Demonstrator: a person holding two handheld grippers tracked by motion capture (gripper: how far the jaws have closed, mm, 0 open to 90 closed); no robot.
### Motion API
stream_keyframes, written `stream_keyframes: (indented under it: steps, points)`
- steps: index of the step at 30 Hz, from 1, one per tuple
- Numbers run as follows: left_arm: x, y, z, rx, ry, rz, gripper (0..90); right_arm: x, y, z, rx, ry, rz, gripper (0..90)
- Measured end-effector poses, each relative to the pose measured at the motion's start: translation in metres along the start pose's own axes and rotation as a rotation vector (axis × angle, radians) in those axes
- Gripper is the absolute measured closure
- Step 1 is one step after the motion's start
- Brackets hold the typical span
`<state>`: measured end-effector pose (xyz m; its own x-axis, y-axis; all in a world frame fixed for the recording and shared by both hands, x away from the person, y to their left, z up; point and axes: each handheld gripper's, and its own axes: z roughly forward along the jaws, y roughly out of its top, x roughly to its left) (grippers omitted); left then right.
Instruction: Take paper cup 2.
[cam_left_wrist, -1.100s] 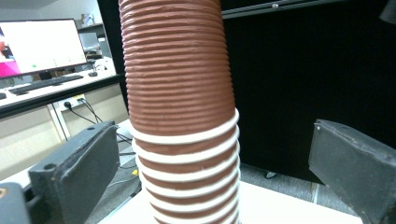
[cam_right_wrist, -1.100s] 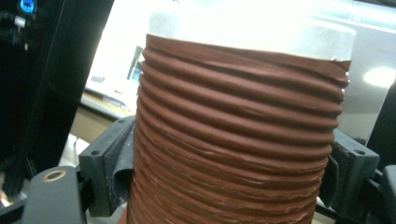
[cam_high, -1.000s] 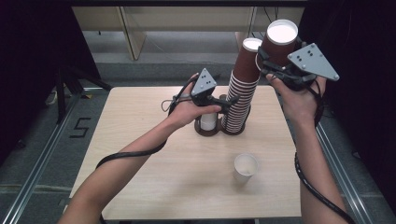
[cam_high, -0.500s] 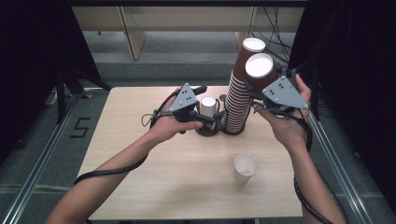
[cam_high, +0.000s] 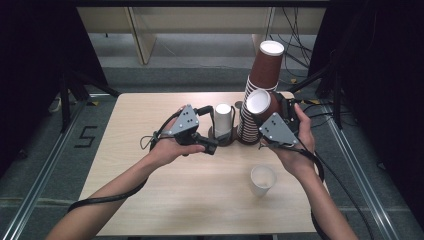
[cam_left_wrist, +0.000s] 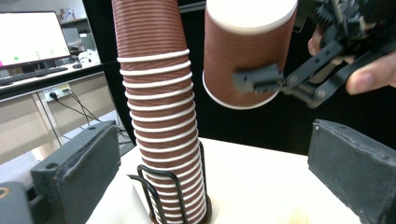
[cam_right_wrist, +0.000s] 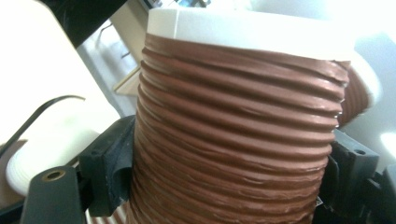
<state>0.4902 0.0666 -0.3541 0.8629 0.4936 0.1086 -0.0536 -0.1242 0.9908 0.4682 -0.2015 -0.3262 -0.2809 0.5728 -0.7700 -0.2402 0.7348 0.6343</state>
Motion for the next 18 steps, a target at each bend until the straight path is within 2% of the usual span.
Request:
stream_keyframes:
  steps: [4, 8, 12, 13, 14, 16, 18]
  points:
    - [-0.001, -0.004, -0.001, 0.000, -0.002, -0.014, 2.2, 0.014, -0.007, 0.003, 0.033, 0.011, -0.053, 19.3]
    - [-0.002, -0.007, -0.002, 0.009, -0.012, -0.019, 2.3, 0.027, -0.009, 0.006, 0.043, 0.026, -0.151, 19.3]
    - [0.000, -0.007, -0.003, 0.009, -0.012, -0.033, 2.4, 0.037, -0.011, 0.008, 0.051, 0.038, -0.215, 19.3]
    - [0.000, -0.007, -0.003, 0.008, -0.011, -0.032, 2.5, 0.038, -0.011, 0.009, 0.044, 0.036, -0.275, 19.3]
    - [0.001, -0.007, -0.003, 0.007, -0.012, -0.036, 2.6, 0.040, -0.011, 0.008, 0.049, 0.041, -0.260, 19.3]
    - [0.001, -0.007, -0.002, 0.008, -0.012, -0.042, 2.8, 0.042, -0.011, 0.009, 0.049, 0.047, -0.266, 19.3]
    - [0.001, -0.007, -0.002, 0.007, -0.014, -0.039, 2.9, 0.046, -0.012, 0.009, 0.051, 0.046, -0.315, 19.3]
